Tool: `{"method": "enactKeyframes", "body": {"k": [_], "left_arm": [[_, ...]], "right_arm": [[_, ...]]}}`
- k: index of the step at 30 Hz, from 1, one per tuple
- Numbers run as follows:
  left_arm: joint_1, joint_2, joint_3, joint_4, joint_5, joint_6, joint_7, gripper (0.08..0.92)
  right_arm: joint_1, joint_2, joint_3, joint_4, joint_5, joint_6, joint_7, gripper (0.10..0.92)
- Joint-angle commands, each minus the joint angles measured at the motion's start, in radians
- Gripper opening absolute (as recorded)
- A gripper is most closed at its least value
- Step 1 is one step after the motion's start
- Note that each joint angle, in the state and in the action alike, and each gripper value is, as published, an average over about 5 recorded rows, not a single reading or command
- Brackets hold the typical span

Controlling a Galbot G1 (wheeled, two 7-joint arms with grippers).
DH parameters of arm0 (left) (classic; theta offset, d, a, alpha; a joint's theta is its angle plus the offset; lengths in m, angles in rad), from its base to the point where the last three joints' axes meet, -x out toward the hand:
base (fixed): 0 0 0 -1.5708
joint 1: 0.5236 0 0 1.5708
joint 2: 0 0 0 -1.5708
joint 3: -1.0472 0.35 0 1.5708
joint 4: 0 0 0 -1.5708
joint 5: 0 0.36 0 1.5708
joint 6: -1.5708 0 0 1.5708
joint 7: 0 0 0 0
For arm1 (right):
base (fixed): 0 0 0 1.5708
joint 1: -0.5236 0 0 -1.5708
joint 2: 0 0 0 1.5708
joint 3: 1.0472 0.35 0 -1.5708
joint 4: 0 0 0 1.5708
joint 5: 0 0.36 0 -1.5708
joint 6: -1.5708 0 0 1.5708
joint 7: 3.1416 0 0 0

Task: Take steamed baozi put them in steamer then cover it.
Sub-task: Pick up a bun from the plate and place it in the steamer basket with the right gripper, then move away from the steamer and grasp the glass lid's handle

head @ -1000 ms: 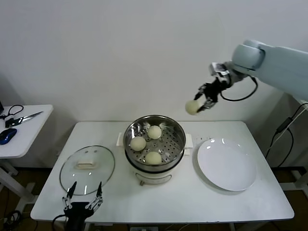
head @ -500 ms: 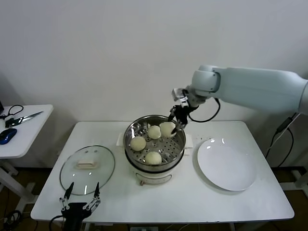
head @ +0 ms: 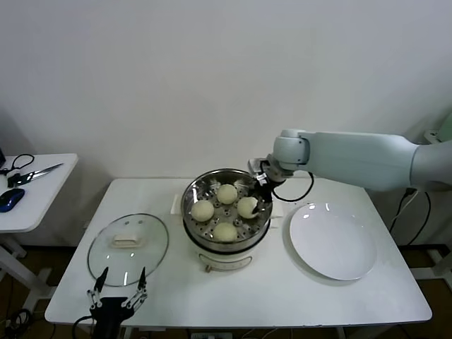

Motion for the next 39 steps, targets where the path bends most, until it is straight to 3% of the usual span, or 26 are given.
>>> {"method": "enactKeyframes", "body": {"k": [1, 7, 11, 13, 16, 22, 29, 34, 39], "left_arm": [[0.001, 0.001, -0.001, -0.001, 0.001, 0.0, 0.0, 0.823], [0.0, 0.001, -0.001, -0.001, 0.001, 0.005, -0.001, 0.823], [-0.002, 0.003, -0.004, -0.001, 0.003, 0.026, 0.004, 0.823], [-0.006, 0.005, -0.009, 0.0, 0.003, 0.056, 0.007, 0.823], [-0.018, 0.009, -0.013, -0.001, -0.003, 0.11, 0.007, 0.823], [-0.056, 0.039, -0.032, -0.001, -0.035, 0.187, 0.019, 0.823], [-0.093, 0.082, -0.074, 0.0, -0.015, 0.203, 0.061, 0.823], [-0.127, 0.082, -0.07, 0.012, -0.005, 0.198, 0.061, 0.823], [-0.151, 0.093, -0.061, 0.044, 0.015, 0.17, 0.052, 0.823]], "right_arm": [[-0.034, 0.012, 0.02, -0.011, -0.011, 0.001, 0.005, 0.617], [0.067, -0.02, 0.04, -0.007, 0.04, 0.061, -0.117, 0.776], [0.13, -0.102, 0.111, -0.006, 0.1, 0.087, -0.159, 0.818], [0.133, -0.168, 0.173, -0.004, 0.144, 0.071, -0.113, 0.822], [0.04, -0.285, 0.347, 0.016, 0.192, 0.015, 0.087, 0.823], [-0.419, -0.538, 0.852, 0.083, 0.201, 0.087, 0.474, 0.823], [-1.08, -0.697, 1.431, 0.101, 0.124, 0.256, 0.601, 0.823], [-1.644, -0.623, 2.011, 0.148, 0.079, 0.303, 0.602, 0.823], [-2.037, -0.421, 2.342, 0.235, 0.037, 0.395, 0.586, 0.823]]}}
